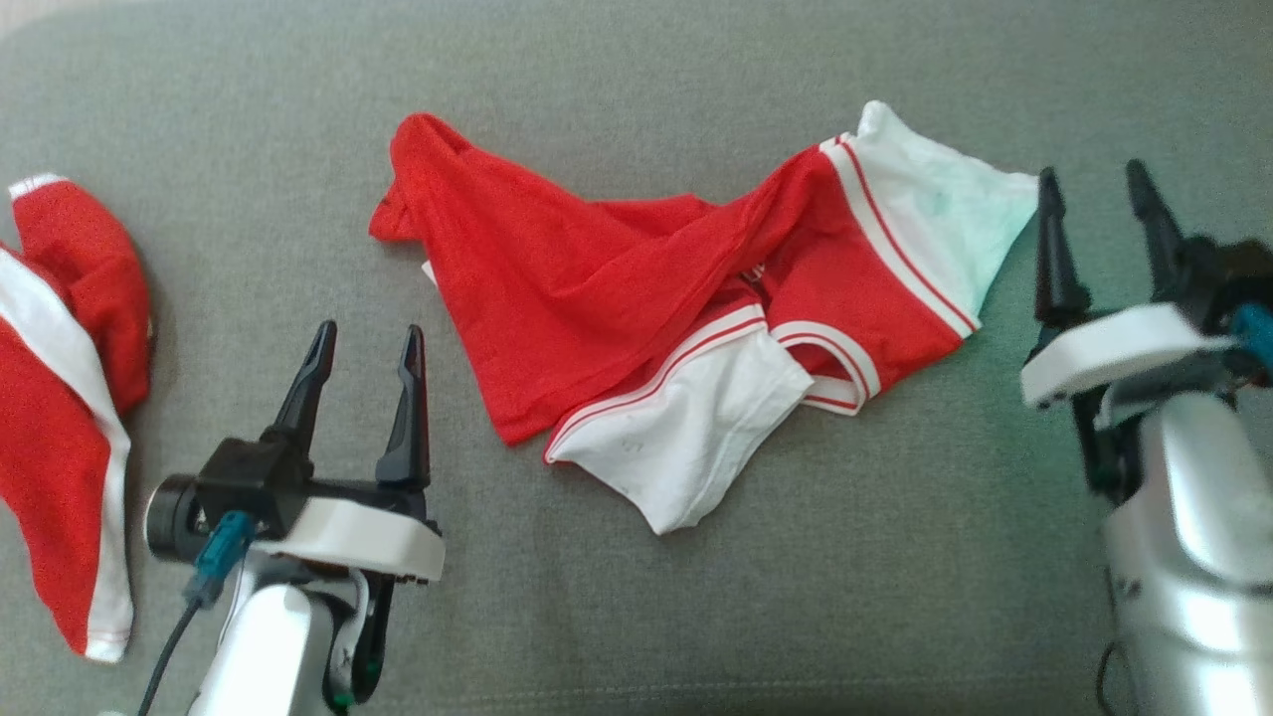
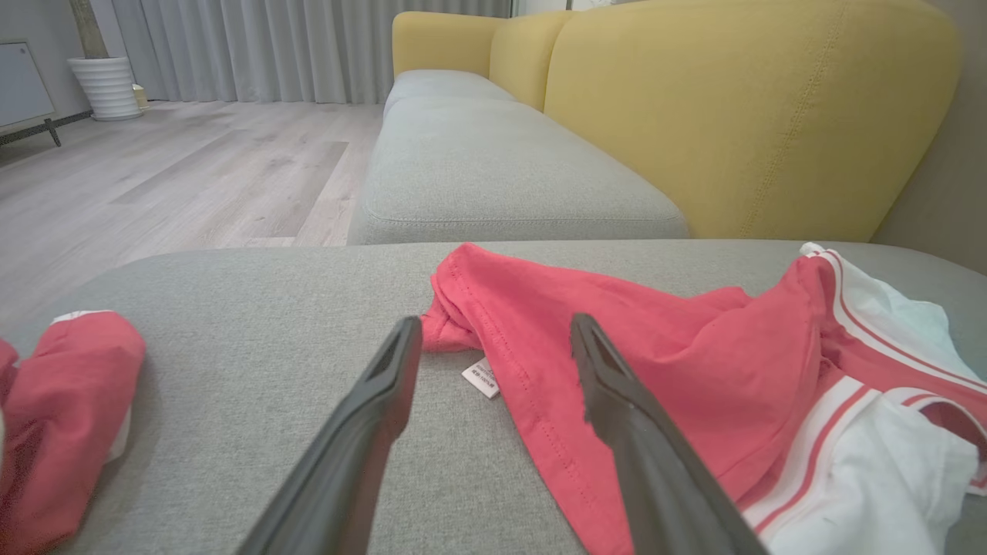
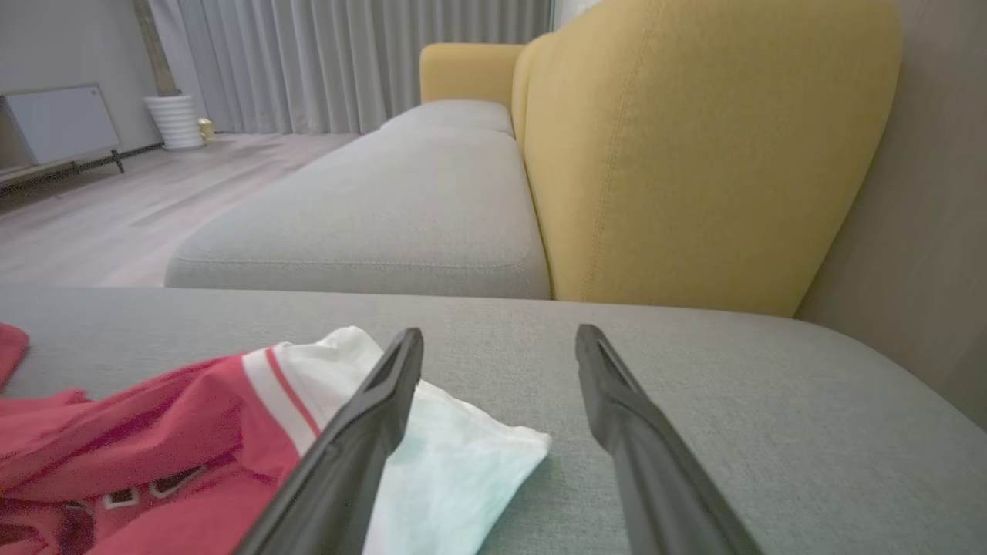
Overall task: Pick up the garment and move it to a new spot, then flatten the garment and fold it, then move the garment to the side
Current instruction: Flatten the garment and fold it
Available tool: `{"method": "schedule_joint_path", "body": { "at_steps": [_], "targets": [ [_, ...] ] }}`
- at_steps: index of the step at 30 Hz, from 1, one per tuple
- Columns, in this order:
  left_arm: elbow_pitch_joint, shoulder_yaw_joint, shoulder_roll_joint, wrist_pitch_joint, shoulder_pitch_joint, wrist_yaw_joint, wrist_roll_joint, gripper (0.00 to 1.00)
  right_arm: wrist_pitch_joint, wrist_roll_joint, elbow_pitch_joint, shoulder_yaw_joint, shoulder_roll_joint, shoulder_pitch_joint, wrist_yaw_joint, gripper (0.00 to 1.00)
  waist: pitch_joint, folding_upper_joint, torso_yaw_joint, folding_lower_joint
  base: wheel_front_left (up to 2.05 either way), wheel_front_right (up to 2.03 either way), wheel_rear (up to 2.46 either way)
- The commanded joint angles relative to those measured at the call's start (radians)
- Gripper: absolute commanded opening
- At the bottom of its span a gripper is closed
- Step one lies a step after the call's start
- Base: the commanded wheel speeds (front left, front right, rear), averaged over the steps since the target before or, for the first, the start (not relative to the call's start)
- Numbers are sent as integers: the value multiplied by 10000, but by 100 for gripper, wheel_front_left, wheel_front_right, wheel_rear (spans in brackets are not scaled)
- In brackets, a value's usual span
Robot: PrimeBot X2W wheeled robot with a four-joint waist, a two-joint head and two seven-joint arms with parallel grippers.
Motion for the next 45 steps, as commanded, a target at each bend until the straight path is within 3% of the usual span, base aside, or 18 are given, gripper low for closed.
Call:
{"method": "schedule_joint_path", "body": {
  "at_steps": [1, 12, 18, 28, 45],
  "targets": [
    [-271, 432, 121, -121, -62, 39, 84, 100, -121, -25, -488, 257, 117, 192, 75, 100, -157, 0, -74, 0, 0, 0, 0],
    [-194, 486, 232, -122, 646, 58, 1, 100, 980, -100, -4277, 774, 556, 3122, 75, 100, -1074, 0, -183, 0, 0, 0, 0],
    [-88, 512, 358, -106, 1013, 119, -46, 100, 1708, -40, -5556, 987, 672, 4315, 75, 100, -1431, 0, -231, 0, 0, 0, 0],
    [-289, 422, 472, 69, 1287, 222, -57, 100, 2078, 233, -6266, 963, 726, 4963, 75, 100, -1600, 0, -174, 0, 0, 0, 0],
    [-390, 263, 530, 77, 1109, 252, -113, 100, 1919, 877, -6066, 992, 732, 4859, 75, 100, -1439, 0, -132, 0, 0, 0, 0]
  ]
}}
